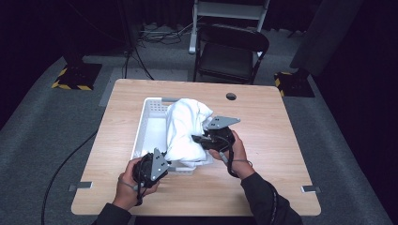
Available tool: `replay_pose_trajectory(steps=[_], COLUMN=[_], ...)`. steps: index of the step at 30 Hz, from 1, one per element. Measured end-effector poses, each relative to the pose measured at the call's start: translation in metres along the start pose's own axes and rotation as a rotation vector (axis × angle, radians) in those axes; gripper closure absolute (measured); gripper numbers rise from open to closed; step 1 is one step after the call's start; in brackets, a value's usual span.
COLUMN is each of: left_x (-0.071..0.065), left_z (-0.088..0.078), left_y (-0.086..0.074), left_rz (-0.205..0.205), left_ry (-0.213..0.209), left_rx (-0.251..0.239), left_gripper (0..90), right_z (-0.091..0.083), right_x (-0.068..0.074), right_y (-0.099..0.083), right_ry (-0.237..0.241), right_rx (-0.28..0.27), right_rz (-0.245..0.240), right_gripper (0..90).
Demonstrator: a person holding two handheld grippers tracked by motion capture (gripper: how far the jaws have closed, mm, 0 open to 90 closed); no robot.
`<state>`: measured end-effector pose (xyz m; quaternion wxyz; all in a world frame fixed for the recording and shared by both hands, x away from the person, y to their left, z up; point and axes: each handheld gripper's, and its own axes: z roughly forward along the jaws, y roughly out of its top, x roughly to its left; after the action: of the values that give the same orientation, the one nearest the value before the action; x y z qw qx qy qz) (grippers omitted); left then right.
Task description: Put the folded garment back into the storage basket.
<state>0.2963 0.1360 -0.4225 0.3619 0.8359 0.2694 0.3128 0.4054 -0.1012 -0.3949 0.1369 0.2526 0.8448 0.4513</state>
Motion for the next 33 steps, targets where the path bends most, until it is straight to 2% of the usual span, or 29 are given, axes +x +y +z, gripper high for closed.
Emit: replay_pose_trajectory(steps=[22, 33], left_x=[0.007, 0.014], left_z=[-0.004, -0.002], left_y=[-0.014, -0.022], left_rz=[-0.027, -0.048], left_ry=[0.021, 0.029], left_rx=[0.03, 0.06], left_gripper=[72.4, 72.1], right_z=[0.022, 0.039], right_x=[0.01, 0.011], right_y=[0.005, 0.005], right_ry=[0.011, 0.023], right_rx=[0.029, 0.051], right_rz=[-0.03, -0.013], right_gripper=[68.2, 67.9])
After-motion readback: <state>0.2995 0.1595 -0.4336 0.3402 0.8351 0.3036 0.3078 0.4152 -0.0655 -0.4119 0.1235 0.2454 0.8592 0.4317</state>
